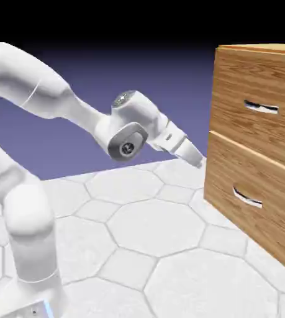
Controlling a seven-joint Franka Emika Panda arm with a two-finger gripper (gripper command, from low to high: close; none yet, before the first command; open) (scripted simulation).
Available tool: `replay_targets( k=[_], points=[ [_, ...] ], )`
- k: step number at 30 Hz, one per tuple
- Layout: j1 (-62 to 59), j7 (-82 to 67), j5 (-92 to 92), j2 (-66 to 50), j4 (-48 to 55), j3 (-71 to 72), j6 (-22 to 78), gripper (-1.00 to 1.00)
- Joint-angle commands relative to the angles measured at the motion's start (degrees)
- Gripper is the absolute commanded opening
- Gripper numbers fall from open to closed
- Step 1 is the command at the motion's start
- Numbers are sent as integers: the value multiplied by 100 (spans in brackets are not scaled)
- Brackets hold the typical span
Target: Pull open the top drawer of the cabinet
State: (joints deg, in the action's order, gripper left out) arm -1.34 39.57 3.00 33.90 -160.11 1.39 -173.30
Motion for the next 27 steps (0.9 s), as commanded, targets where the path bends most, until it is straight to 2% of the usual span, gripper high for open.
replay_targets(
  k=[1, 27],
  points=[
    [-168, -240, 249, 103, 74, 115, 59, 100],
    [-4539, -6463, 6728, 2779, 1991, 3102, 1591, 100]
  ],
)
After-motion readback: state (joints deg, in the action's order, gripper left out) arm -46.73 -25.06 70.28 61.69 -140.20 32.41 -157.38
